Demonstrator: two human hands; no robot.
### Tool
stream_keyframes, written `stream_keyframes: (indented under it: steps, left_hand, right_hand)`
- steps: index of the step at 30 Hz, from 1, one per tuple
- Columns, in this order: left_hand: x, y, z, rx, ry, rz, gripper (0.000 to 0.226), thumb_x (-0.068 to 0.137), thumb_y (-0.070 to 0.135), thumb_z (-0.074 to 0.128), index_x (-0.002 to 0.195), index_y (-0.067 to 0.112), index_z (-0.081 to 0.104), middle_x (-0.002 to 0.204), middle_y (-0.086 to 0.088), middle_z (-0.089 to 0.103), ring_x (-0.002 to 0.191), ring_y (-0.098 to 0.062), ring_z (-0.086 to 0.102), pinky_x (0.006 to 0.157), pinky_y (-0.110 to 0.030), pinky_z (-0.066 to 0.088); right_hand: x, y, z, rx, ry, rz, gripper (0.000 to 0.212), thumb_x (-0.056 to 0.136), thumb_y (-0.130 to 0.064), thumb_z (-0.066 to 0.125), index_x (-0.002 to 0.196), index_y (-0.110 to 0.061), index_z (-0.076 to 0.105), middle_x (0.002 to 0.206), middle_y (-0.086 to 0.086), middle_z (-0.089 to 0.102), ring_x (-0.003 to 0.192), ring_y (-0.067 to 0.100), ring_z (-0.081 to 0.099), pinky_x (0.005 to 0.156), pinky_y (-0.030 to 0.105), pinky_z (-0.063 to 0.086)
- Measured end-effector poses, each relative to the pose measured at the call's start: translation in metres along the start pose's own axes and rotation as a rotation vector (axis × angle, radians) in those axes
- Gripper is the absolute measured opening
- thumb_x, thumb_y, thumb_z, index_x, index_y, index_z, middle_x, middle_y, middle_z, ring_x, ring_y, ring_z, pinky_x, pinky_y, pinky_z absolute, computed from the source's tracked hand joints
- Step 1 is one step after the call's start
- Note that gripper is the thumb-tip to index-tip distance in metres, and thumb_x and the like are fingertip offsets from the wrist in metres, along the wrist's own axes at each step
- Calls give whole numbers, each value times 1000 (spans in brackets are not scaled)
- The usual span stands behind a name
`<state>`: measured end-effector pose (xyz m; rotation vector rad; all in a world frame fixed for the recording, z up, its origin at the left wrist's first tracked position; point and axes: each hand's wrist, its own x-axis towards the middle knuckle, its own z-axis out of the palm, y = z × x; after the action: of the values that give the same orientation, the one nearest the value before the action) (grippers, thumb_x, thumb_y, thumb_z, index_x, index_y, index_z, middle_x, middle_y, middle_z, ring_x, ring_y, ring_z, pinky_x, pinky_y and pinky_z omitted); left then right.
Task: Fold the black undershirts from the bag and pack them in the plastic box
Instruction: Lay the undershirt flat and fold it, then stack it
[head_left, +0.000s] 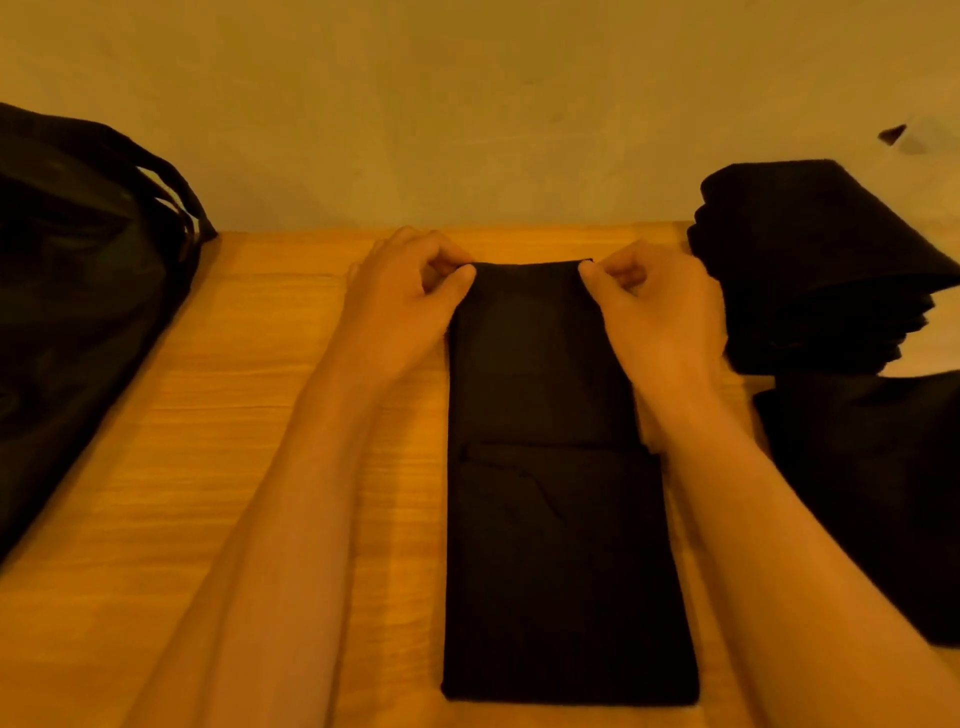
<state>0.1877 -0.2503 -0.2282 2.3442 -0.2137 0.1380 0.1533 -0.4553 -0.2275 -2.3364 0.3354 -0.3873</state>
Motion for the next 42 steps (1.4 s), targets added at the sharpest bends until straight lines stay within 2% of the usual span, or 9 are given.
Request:
stream_keyframes:
  steps: [2, 4, 9, 13, 19, 30, 36, 39, 42]
  left_hand:
    - [1, 0, 1, -13, 17, 7, 6, 98, 26, 65, 95, 31, 64, 92, 18, 54, 80, 1, 53, 85, -27, 48]
    - [4, -2, 3, -17, 45, 8, 7, 96, 26, 67, 91, 30, 64, 90, 18, 54, 76, 2, 53, 80, -26, 48]
    - [6, -5, 11, -7, 86, 5, 9, 94, 31, 69, 87, 28, 64, 85, 16, 58, 75, -2, 54, 88, -51, 50]
    - [8, -1, 14, -16, 118, -19, 10, 93, 39, 67, 87, 32, 62, 79, 16, 60, 75, -7, 56, 87, -56, 50]
    - [5, 2, 12, 75, 76, -11, 10, 92, 38, 69, 89, 36, 60, 88, 13, 61, 92, -14, 59, 98, -51, 42]
    - [2, 6, 15, 70, 100, 12, 7, 96, 32, 66, 92, 28, 62, 87, 17, 57, 81, -11, 57, 85, -53, 52]
    - [-1, 10, 13, 68, 229, -28, 22, 100, 37, 59, 95, 17, 66, 83, 8, 63, 77, -10, 59, 75, -42, 54]
    - [-1, 9, 10, 99, 242, -104, 25, 95, 42, 58, 85, 19, 63, 78, 10, 62, 79, -13, 60, 81, -45, 53]
    - [1, 12, 9, 102, 154, -187, 27, 92, 50, 57, 78, 27, 58, 77, 14, 59, 94, -19, 60, 96, -45, 44]
  right_hand:
    - [1, 0, 1, 9, 23, 41, 23, 100, -43, 59, 88, -25, 67, 69, -16, 56, 59, 0, 52, 45, 8, 35]
    - [3, -2, 1, -52, 15, 66, 25, 101, -43, 56, 86, -24, 65, 68, -13, 55, 57, 2, 50, 44, 13, 28]
    - [7, -1, 2, -203, 20, 67, 24, 104, -40, 51, 86, -25, 56, 72, -11, 51, 58, 2, 42, 47, 22, 25]
    - [7, -1, 3, -227, 29, 58, 23, 104, -32, 48, 85, -21, 55, 73, -7, 51, 59, 5, 43, 47, 24, 27]
    - [6, -1, 3, -196, 61, 71, 22, 104, -36, 51, 89, -21, 56, 80, -1, 60, 64, 7, 50, 48, 23, 33]
    - [4, -2, 6, -294, 68, 89, 31, 101, -46, 52, 96, -16, 60, 84, 3, 62, 71, 15, 56, 48, 24, 33]
    - [4, 3, 1, -198, 91, 85, 19, 104, -31, 52, 89, -21, 55, 80, -1, 61, 67, 11, 55, 48, 23, 37]
    - [3, 3, -1, -95, 109, 83, 23, 105, -30, 52, 87, -19, 62, 77, -5, 59, 66, 9, 56, 51, 23, 43]
    - [2, -2, 1, -103, 87, 64, 30, 100, -48, 55, 87, -21, 63, 77, -7, 58, 65, 8, 55, 50, 22, 36]
